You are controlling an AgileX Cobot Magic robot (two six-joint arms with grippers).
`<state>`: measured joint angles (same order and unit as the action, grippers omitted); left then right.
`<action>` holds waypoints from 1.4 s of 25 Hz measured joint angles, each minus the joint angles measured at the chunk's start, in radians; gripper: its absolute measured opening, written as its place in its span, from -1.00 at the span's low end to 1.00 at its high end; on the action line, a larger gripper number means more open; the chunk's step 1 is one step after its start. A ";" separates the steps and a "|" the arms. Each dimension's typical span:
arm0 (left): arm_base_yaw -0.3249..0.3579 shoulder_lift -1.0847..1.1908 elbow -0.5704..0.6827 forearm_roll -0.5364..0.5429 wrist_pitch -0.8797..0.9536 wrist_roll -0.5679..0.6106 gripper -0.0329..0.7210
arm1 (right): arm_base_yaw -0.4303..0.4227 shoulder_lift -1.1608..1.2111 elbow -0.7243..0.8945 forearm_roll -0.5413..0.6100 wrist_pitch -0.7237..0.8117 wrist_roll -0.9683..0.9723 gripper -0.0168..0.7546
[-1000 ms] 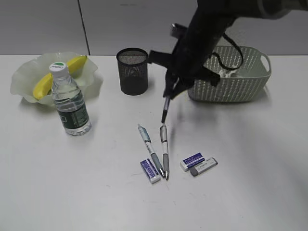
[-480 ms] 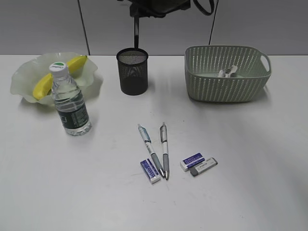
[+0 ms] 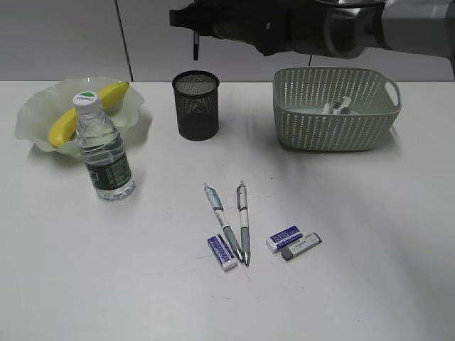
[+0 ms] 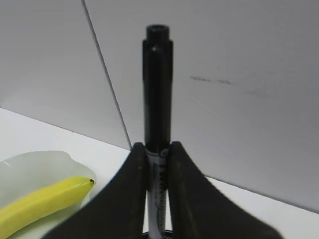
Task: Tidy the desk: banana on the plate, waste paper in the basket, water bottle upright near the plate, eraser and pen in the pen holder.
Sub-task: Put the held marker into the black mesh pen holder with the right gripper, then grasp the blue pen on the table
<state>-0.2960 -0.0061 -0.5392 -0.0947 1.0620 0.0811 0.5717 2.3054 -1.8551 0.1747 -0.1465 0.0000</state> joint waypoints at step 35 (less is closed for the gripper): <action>0.000 0.000 0.000 0.000 0.000 0.000 0.24 | 0.000 -0.262 0.001 -0.136 0.836 -0.114 0.34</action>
<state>-0.2960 -0.0061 -0.5392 -0.0947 1.0620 0.0811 0.5717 2.0435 -1.8544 0.0386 0.6899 -0.1139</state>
